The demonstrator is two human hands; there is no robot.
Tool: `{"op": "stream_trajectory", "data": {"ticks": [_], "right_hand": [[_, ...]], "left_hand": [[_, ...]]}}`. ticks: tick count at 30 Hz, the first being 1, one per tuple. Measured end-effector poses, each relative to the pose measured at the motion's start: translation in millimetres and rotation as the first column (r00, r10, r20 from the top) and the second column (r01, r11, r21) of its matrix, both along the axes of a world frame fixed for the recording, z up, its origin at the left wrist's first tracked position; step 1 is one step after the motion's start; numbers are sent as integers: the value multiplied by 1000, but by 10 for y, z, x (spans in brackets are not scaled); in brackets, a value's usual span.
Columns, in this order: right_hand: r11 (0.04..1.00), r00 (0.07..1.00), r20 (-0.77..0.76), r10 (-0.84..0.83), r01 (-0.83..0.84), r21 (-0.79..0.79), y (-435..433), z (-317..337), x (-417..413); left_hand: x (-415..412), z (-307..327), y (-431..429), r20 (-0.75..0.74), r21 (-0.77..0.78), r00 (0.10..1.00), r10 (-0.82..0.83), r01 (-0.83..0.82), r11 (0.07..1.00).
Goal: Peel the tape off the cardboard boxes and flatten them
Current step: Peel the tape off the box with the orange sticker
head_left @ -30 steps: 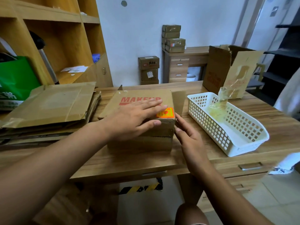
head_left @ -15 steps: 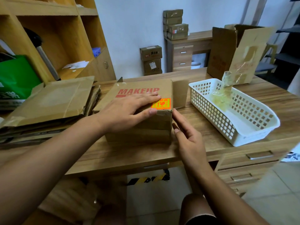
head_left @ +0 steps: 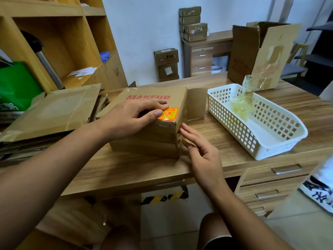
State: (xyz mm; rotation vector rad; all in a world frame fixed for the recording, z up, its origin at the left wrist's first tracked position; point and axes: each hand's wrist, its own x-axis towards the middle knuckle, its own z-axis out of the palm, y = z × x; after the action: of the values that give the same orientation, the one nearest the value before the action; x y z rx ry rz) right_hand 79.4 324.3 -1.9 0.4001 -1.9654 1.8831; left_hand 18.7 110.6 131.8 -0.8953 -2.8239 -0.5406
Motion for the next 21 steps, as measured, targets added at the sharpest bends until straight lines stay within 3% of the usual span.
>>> {"op": "stream_trajectory", "data": {"ticks": [7,11,14,17,21], "right_hand": [[984,994,-35,104,-98,146,-64,25,80],[962,981,-33,193,-182,201,-104,60,128],[972,982,-9,191,-188,144,-88,88,55],[991,990,42,132,-134,27,-40,104,-86],[992,998,49,41,-35,-124,-37,141,-274]], "left_hand": [[36,1,139,65,29,997,46,-48,998],[-15,17,130,84,133,995,62,-73,989],[-32,26,94,132,140,989,71,-90,986],[-7,29,73,139,0,986,89,-89,996],[8,9,88,118,-46,991,70,-65,997]]}}
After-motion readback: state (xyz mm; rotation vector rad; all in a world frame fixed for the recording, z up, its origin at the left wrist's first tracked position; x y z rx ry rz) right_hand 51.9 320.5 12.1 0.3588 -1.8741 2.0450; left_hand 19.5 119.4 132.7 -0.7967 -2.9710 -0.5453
